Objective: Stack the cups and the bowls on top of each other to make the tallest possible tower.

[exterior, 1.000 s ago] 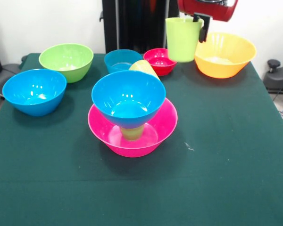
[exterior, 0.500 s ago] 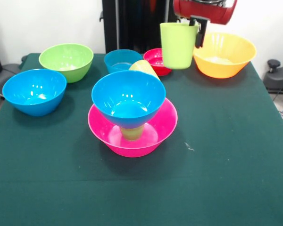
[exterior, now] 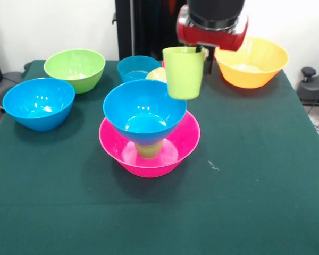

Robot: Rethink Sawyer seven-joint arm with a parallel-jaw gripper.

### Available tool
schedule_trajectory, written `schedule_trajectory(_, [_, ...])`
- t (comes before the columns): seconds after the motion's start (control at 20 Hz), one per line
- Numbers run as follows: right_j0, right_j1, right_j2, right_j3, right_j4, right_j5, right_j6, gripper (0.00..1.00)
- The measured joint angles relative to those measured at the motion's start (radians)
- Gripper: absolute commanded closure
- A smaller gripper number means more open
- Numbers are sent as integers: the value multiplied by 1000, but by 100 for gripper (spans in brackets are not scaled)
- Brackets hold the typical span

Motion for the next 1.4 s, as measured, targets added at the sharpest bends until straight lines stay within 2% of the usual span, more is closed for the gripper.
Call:
schedule_trajectory(0.6, [-67, 71, 36, -24, -84, 26, -169, 100])
schedule_trajectory(1.4, [-67, 75, 38, -24, -126, 40, -179, 100])
